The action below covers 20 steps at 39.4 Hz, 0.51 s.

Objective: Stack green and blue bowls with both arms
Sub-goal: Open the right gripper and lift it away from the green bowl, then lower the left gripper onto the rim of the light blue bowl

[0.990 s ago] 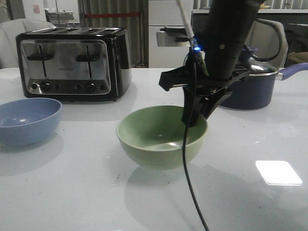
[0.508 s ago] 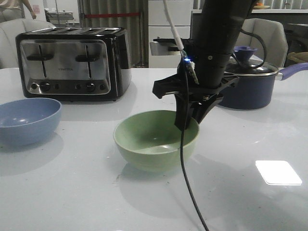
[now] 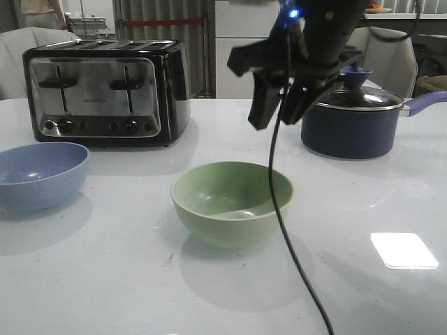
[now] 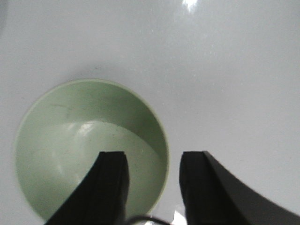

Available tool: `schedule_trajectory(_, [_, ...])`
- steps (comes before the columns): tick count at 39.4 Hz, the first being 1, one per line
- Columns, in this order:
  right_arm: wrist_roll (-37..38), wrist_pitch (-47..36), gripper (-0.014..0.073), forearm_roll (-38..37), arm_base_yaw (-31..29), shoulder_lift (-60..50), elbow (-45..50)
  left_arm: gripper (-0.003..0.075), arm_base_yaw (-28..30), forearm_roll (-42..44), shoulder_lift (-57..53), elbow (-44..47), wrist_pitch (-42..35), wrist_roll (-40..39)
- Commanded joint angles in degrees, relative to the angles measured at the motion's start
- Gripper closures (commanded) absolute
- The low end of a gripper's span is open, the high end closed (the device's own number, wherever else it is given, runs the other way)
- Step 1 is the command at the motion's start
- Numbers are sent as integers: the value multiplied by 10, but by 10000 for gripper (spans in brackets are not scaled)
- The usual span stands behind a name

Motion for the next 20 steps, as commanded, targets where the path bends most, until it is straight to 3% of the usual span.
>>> schedule_trajectory(1, [-34, -58, 200, 6, 14, -109, 40, 192, -4, 0, -1, -18, -38, 0])
schedule_trajectory(20, [-48, -28, 200, -1, 23, -407, 277, 192, 1, 18, 28, -47, -26, 0])
